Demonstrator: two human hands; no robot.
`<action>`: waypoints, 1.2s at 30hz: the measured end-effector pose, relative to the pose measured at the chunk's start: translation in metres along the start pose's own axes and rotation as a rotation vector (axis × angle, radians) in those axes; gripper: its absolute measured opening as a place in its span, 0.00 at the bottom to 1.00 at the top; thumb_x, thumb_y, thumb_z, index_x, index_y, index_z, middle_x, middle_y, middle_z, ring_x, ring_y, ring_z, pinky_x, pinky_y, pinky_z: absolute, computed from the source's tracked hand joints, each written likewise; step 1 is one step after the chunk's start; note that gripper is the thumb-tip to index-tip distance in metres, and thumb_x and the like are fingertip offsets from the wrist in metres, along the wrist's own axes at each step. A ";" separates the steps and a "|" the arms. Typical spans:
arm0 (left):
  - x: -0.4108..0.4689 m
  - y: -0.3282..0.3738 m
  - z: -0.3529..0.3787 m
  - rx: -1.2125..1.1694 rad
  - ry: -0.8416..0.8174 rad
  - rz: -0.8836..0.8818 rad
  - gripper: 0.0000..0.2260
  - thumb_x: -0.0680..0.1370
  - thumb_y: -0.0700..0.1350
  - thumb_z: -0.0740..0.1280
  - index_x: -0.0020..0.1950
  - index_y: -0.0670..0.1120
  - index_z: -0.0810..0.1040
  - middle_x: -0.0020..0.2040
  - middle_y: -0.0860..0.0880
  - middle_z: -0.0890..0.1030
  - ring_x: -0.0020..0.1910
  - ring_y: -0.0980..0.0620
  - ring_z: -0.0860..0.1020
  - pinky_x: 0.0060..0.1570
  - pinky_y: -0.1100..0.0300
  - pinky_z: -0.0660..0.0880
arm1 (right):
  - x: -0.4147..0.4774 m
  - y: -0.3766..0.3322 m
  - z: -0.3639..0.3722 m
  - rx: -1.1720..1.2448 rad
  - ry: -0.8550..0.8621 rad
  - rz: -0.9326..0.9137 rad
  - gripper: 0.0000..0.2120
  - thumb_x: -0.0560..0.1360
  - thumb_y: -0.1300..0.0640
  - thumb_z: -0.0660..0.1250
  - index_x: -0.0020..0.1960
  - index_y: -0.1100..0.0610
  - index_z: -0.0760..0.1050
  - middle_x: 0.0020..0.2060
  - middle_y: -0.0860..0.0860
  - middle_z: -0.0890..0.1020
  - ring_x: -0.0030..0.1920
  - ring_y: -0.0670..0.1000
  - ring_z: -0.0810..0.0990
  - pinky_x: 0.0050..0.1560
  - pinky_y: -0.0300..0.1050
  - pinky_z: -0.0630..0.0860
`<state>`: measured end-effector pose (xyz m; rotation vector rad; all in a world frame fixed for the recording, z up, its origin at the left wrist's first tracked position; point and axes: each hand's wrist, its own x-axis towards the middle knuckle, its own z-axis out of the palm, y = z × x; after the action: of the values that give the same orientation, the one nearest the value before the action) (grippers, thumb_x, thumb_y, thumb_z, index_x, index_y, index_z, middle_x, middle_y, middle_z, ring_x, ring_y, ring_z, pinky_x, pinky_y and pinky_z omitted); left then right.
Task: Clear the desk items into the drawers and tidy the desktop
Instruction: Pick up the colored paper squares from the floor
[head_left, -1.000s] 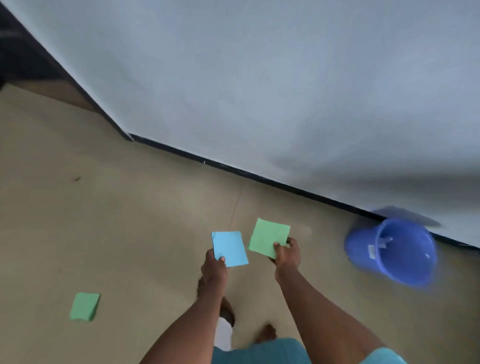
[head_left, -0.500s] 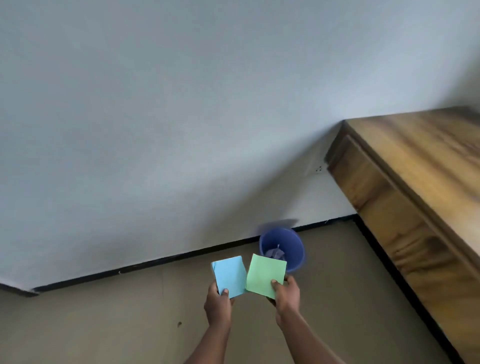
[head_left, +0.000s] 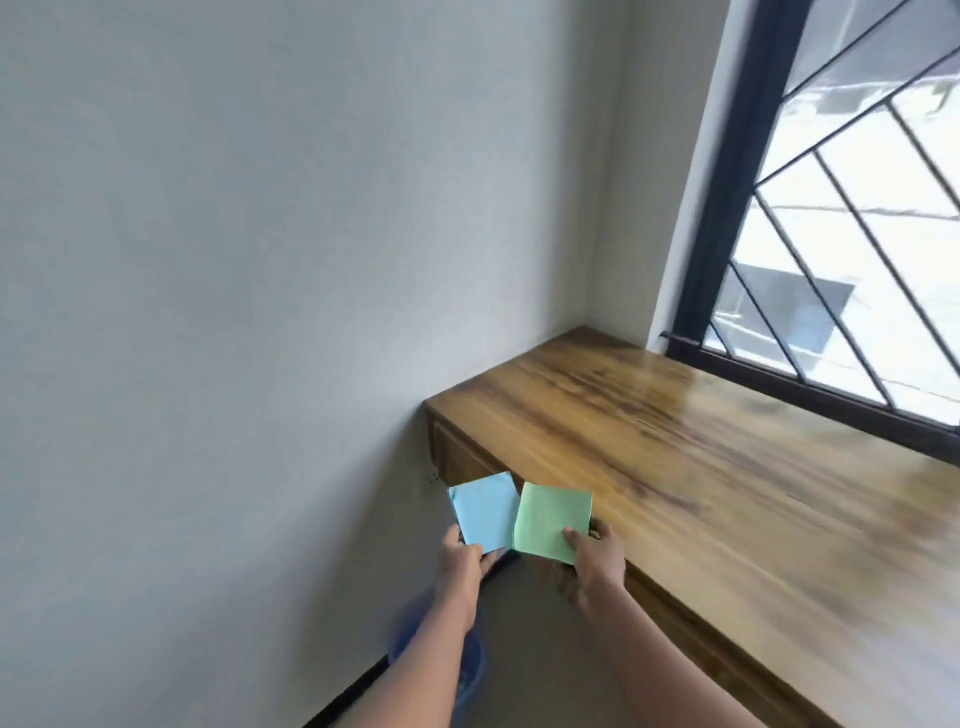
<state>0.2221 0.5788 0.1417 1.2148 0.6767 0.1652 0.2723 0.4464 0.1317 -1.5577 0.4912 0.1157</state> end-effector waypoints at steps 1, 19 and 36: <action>0.008 0.011 0.017 -0.002 -0.023 0.012 0.20 0.78 0.27 0.52 0.65 0.41 0.70 0.48 0.46 0.77 0.45 0.50 0.78 0.33 0.70 0.78 | 0.013 -0.013 -0.006 0.017 0.033 -0.015 0.10 0.74 0.64 0.66 0.54 0.57 0.73 0.45 0.56 0.80 0.46 0.59 0.79 0.52 0.56 0.78; 0.209 0.043 0.181 0.501 -0.046 0.027 0.24 0.74 0.29 0.56 0.71 0.39 0.67 0.61 0.40 0.78 0.55 0.43 0.78 0.59 0.53 0.75 | 0.203 -0.088 -0.045 -0.136 0.311 0.106 0.18 0.72 0.59 0.70 0.61 0.60 0.75 0.52 0.58 0.82 0.53 0.59 0.80 0.56 0.52 0.77; 0.179 0.028 0.154 1.037 0.161 0.283 0.22 0.82 0.49 0.57 0.75 0.45 0.61 0.75 0.45 0.61 0.74 0.46 0.59 0.69 0.54 0.61 | 0.176 -0.087 -0.024 -0.756 0.421 0.042 0.16 0.77 0.68 0.54 0.64 0.65 0.66 0.62 0.61 0.64 0.61 0.62 0.65 0.61 0.51 0.67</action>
<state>0.4578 0.5477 0.1251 2.3158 0.7464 0.1495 0.4576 0.3794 0.1484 -2.3310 0.8767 -0.0018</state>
